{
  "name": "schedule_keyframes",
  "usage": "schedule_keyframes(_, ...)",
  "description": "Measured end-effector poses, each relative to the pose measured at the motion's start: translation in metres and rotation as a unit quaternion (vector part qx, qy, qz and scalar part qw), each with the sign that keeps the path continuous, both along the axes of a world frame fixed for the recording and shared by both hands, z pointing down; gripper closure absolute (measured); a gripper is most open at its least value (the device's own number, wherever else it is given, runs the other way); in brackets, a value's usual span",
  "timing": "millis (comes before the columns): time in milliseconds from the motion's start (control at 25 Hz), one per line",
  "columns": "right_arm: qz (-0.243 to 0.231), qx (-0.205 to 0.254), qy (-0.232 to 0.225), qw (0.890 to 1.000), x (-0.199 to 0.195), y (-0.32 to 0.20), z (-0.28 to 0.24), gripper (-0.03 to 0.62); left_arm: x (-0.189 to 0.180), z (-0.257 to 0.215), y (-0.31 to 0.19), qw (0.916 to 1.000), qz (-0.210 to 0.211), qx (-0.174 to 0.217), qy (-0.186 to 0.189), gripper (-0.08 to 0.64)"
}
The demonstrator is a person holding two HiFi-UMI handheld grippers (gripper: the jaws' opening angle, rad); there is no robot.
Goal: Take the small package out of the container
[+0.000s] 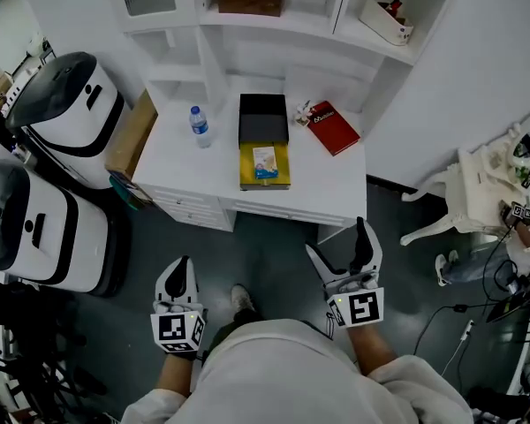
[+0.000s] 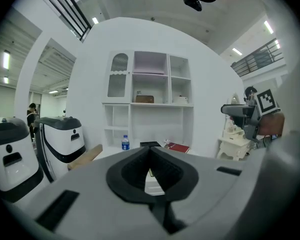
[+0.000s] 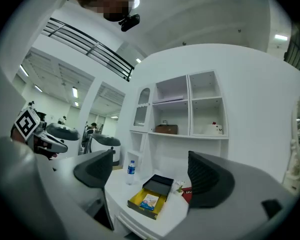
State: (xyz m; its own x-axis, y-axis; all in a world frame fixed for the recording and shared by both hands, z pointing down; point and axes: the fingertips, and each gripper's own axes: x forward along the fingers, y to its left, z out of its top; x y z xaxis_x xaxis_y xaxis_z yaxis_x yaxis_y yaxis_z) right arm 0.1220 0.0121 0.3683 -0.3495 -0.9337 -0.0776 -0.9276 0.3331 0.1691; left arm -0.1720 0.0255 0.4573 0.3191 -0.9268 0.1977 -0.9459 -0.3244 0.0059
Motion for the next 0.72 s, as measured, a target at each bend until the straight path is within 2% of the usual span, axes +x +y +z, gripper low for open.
schedule_keyframes(320,0.047,0.008,-0.001,0.999,-0.035,-0.079,-0.006,0.124,-0.05,0.01,-0.072,0.9998,0.017,-0.007,0.002,0.552)
schedule_keyframes(520,0.05,-0.003,0.004,0.999,-0.048,-0.11,-0.003,0.124,-0.063,0.015,-0.093,0.9997,0.012,-0.019,0.008,0.552)
schedule_keyframes(720,0.044,-0.029,0.007,0.999,-0.057,-0.147,0.025,0.124,-0.077,0.021,-0.109,0.9997,-0.005,-0.025,0.005,0.552)
